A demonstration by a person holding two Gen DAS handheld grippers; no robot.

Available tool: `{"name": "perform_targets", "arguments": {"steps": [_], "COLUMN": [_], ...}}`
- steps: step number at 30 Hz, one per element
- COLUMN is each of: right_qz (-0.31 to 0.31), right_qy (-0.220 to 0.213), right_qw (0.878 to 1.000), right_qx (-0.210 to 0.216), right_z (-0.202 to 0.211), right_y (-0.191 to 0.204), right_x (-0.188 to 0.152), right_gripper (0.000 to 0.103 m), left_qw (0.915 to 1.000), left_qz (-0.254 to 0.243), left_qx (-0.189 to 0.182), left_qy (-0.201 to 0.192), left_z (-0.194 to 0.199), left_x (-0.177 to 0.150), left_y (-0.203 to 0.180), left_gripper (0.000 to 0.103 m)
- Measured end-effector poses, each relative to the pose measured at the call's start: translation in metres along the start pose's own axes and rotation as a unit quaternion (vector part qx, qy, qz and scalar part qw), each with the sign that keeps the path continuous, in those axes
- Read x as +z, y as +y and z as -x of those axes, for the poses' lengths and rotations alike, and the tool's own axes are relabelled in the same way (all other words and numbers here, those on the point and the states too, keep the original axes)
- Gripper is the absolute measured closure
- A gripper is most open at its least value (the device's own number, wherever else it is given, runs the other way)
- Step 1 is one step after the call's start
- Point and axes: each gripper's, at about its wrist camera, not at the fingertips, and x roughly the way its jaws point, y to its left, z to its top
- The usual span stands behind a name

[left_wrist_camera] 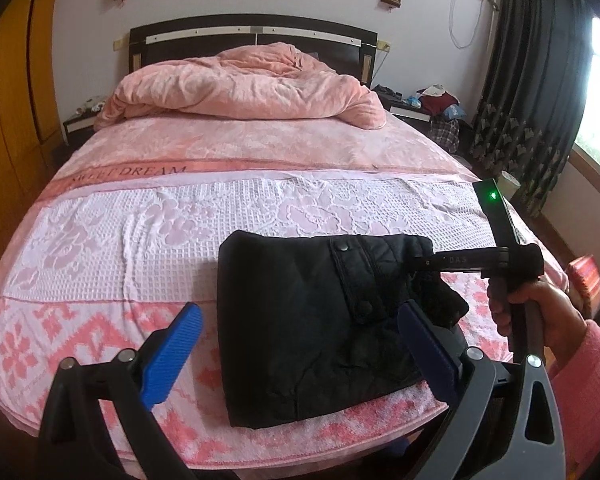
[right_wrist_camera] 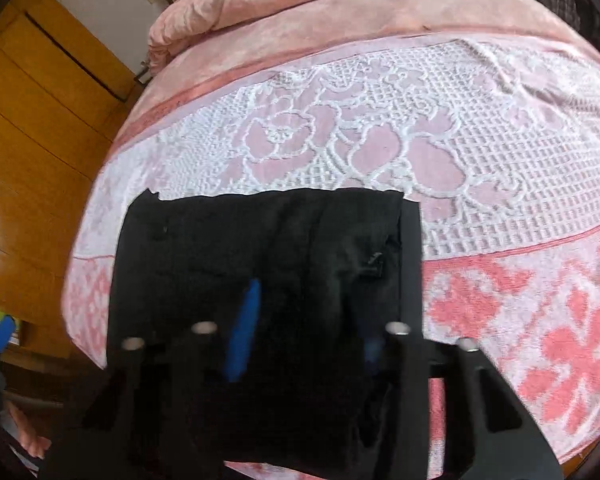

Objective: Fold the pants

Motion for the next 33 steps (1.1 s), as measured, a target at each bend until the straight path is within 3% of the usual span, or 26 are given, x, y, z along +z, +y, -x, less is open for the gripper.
{"name": "perform_targets", "arguments": {"steps": [2, 7, 13, 15, 19, 21, 22, 23, 25, 28, 33], "right_qz": [0.012, 0.01, -0.002, -0.002, 0.005, 0.015, 0.017, 0.017, 0.017, 0.004, -0.039], "right_qy": [-0.007, -0.021, -0.016, -0.006, -0.012, -0.023, -0.028, -0.03, -0.025, -0.016, 0.014], "right_qw": [1.0, 1.0, 0.999, 0.999, 0.999, 0.998, 0.998, 0.999, 0.999, 1.0, 0.999], "right_qx": [-0.007, -0.005, -0.032, -0.042, -0.046, -0.048, -0.046, -0.042, -0.032, -0.018, 0.024], "right_z": [0.003, 0.015, 0.014, 0.004, 0.011, 0.025, 0.032, 0.041, 0.052, 0.059, 0.046], "right_y": [0.003, 0.001, -0.008, -0.009, -0.005, -0.002, -0.001, -0.001, -0.001, -0.006, -0.017], "right_x": [-0.002, -0.002, -0.002, -0.003, -0.008, -0.014, -0.018, -0.024, -0.036, -0.054, -0.078], "right_gripper": [0.085, 0.092, 0.091, 0.089, 0.073, 0.062, 0.051, 0.048, 0.047, 0.037, 0.038], "left_qw": [1.0, 0.9999, 0.9999, 0.9998, 0.9985, 0.9973, 0.9961, 0.9952, 0.9926, 0.9878, 0.983], "left_qz": [-0.004, -0.009, -0.012, -0.008, 0.013, 0.032, 0.047, 0.057, 0.083, 0.118, 0.136], "left_qx": [0.003, 0.003, 0.001, 0.008, 0.026, 0.029, 0.031, 0.029, 0.019, 0.007, 0.0], "left_qy": [-0.003, -0.003, 0.006, 0.018, 0.046, 0.059, 0.068, 0.074, 0.087, 0.101, 0.123], "left_z": [0.0, 0.0, -0.008, -0.017, -0.038, -0.046, -0.052, -0.055, -0.062, -0.071, -0.083], "left_x": [0.001, 0.001, 0.0, -0.004, -0.018, -0.025, -0.03, -0.034, -0.042, -0.053, -0.064], "left_y": [-0.002, -0.007, -0.006, 0.0, 0.021, 0.033, 0.042, 0.048, 0.059, 0.073, 0.077], "left_gripper": [0.004, 0.004, 0.004, 0.004, 0.004, 0.004, 0.004, 0.004, 0.004, 0.004, 0.004]}}
